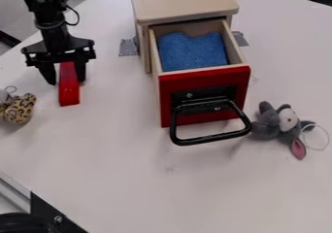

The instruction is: Put the red object into the drawer

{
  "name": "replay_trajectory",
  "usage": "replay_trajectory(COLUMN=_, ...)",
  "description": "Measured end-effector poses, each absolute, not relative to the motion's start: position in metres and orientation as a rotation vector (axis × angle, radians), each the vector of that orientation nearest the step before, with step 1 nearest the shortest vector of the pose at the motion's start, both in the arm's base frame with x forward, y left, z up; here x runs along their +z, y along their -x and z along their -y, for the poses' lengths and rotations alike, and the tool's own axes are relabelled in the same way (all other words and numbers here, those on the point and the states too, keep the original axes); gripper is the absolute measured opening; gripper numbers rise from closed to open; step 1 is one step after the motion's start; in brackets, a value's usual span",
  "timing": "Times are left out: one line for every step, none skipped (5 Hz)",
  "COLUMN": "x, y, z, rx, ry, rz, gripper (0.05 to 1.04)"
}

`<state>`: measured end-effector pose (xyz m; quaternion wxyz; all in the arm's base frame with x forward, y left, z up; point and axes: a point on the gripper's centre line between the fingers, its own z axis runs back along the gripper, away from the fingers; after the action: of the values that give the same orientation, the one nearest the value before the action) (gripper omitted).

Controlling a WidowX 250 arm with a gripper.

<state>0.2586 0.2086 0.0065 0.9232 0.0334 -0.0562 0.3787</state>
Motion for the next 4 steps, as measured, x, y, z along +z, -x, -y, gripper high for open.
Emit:
replay_trajectory(x=0.006, y=-0.257, z=-0.215, rx=0.833, ry=-0.068, rz=0.141, gripper=0.543)
replay_trajectory(x=0.006, y=-0.256, z=-0.217, rx=0.861, ry=-0.059, rz=0.147, gripper=0.542)
replay_trajectory(x=0.023, y=-0.260, z=-0.212, rx=0.880, ry=-0.009, rz=0.159, gripper=0.542)
replay_trajectory(x=0.061, y=-0.268, z=-0.213, rx=0.898, ry=0.004, rz=0.208, gripper=0.542)
